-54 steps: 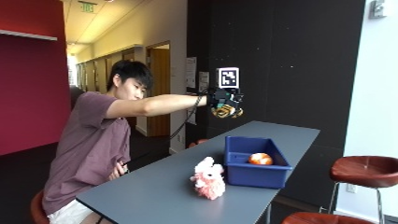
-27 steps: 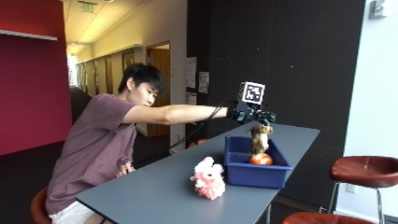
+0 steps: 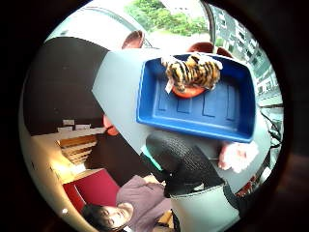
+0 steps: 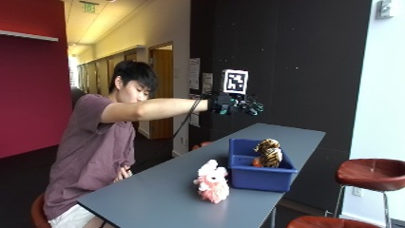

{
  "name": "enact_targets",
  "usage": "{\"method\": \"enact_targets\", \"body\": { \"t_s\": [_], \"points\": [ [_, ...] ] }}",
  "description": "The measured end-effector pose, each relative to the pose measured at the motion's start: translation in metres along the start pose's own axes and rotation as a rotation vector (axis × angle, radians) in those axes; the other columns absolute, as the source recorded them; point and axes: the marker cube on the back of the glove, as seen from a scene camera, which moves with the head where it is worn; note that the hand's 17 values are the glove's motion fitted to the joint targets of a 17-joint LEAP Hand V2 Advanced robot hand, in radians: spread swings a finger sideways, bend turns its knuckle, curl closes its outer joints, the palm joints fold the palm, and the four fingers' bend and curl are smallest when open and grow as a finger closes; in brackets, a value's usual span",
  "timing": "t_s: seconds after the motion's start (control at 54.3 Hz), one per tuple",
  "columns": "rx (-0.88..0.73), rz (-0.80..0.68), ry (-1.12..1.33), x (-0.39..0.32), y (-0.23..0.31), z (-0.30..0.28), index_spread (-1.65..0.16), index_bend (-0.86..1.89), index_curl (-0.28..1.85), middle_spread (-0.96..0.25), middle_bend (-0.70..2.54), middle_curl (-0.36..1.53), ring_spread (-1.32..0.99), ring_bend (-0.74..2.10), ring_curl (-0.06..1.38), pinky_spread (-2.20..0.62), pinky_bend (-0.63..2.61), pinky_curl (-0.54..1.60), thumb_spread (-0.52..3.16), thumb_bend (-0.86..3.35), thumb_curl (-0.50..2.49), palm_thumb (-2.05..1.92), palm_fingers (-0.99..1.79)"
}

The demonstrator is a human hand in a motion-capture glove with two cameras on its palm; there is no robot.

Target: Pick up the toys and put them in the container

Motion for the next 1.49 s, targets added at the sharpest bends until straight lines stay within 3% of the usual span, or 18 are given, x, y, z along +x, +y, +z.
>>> {"method": "enact_targets", "body": {
  "t_s": [0.258, 0.35, 0.423, 0.497, 0.626, 0.755, 0.828, 0.957, 1.049, 1.123, 1.141, 1.178, 1.197, 1.27, 1.362, 1.491],
  "points": [
    [-0.034, -0.046, -0.031, 0.043, 0.092, 0.039, -0.22, 0.1, 0.25, -0.05, 0.13, 0.29, -0.02, 0.31, 0.29, 0.05, 0.8, 0.35, 1.12, -0.06, 0.36, -0.06, -0.24],
    [-0.09, 0.076, -0.011, 0.057, 0.111, 0.08, -0.23, 0.1, 0.24, -0.06, 0.12, 0.28, -0.02, 0.3, 0.29, 0.04, 0.78, 0.34, 1.12, -0.05, 0.34, -0.06, -0.23],
    [-0.168, 0.081, -0.017, 0.064, 0.125, 0.129, -0.23, 0.14, 0.25, -0.05, 0.14, 0.28, -0.02, 0.28, 0.29, 0.04, 0.75, 0.33, 1.13, -0.05, 0.32, -0.06, -0.18],
    [-0.194, 0.102, 0.075, 0.084, 0.131, 0.168, -0.24, 0.15, 0.25, -0.05, 0.16, 0.28, -0.02, 0.24, 0.28, 0.04, 0.71, 0.33, 1.13, -0.05, 0.31, -0.06, -0.15],
    [-0.112, 0.077, 0.018, 0.096, 0.129, 0.21, -0.23, 0.19, 0.29, -0.07, 0.19, 0.29, -0.03, 0.21, 0.28, 0.04, 0.64, 0.31, 1.13, -0.05, 0.29, -0.06, -0.02],
    [-0.047, 0.058, 0.097, 0.112, 0.117, 0.235, -0.24, 0.15, 0.29, -0.09, 0.21, 0.32, -0.02, 0.13, 0.25, 0.05, 0.71, 0.33, 1.13, -0.05, 0.28, -0.06, -0.08],
    [0.003, 0.051, 0.156, 0.113, 0.113, 0.242, -0.24, 0.26, 0.33, -0.14, 0.44, 0.38, -0.04, 0.05, 0.19, 0.06, 0.68, 0.32, 1.12, -0.05, 0.28, -0.05, 0.11],
    [0.144, 0.007, 0.228, 0.121, 0.106, 0.246, -0.25, 0.31, 0.35, -0.18, 0.62, 0.44, -0.11, 0.2, 0.18, 0.04, 0.64, 0.3, 1.12, -0.04, 0.29, -0.03, 0.38],
    [0.226, 0.03, 0.298, 0.126, 0.104, 0.248, -0.24, 0.34, 0.37, -0.2, 0.88, 0.53, -0.22, 0.4, 0.23, -0.01, 0.5, 0.26, 1.18, 0.01, 0.3, 0.04, 0.78],
    [0.277, -0.032, 0.323, 0.122, 0.11, 0.25, -0.24, 0.36, 0.4, -0.21, 0.96, 0.57, -0.28, 0.52, 0.28, -0.06, 0.44, 0.26, 1.22, 0.02, 0.32, 0.08, 0.84],
    [0.293, -0.025, 0.318, 0.118, 0.111, 0.25, -0.25, 0.45, 0.45, -0.23, 0.54, 0.44, -0.31, 0.7, 0.35, -0.08, 0.55, 0.3, 1.24, 0.06, 0.35, 0.16, 0.71],
    [0.33, 0.022, 0.303, 0.111, 0.114, 0.249, -0.25, 0.49, 0.49, -0.25, 0.44, 0.46, -0.34, 0.85, 0.41, -0.1, 0.58, 0.33, 1.26, 0.1, 0.37, 0.23, 0.69],
    [0.349, 0.048, 0.29, 0.108, 0.115, 0.248, -0.24, 0.42, 0.47, -0.25, 0.88, 0.6, -0.35, 0.82, 0.4, -0.11, 0.47, 0.3, 1.23, 0.11, 0.39, 0.28, 0.93],
    [0.395, 0.118, 0.275, 0.103, 0.122, 0.243, -0.26, 0.44, 0.49, -0.26, 0.98, 0.61, -0.38, 0.9, 0.43, -0.15, 0.45, 0.3, 1.15, 0.14, 0.45, 0.38, 1.02],
    [0.342, 0.095, 0.263, 0.093, 0.132, 0.238, -0.27, 0.6, 0.58, -0.25, 1.08, 0.67, -0.41, 0.96, 0.48, -0.18, 0.47, 0.33, 1.06, 0.15, 0.51, 0.44, 1.13],
    [0.109, 0.067, 0.271, 0.086, 0.145, 0.229, -0.27, 0.79, 0.7, -0.22, 1.17, 0.72, -0.42, 1.03, 0.53, -0.2, 0.55, 0.38, 0.93, 0.13, 0.59, 0.47, 1.18]
  ]
}}
